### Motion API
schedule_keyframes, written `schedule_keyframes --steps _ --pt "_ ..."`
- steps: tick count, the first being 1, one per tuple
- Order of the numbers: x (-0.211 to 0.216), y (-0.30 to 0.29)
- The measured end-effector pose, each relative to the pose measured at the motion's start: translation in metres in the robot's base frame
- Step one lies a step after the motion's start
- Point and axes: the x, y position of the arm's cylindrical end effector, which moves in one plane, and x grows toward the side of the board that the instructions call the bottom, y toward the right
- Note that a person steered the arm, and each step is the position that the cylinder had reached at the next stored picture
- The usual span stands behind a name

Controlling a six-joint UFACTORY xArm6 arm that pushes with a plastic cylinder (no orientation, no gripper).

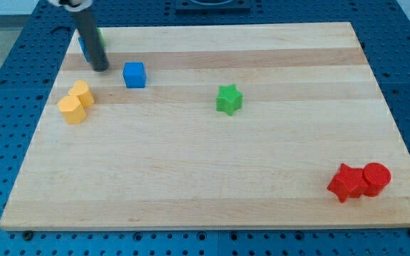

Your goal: Move blue cube to top center

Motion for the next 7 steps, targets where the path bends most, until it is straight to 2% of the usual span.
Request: schedule_keyframes --steps 1,2,3,5,7 --pt "0.042 -0.002" --pt "0.052 0.04" --pt "0.032 0.095" --pt "-0.027 0.146" --pt "-0.006 0.15"
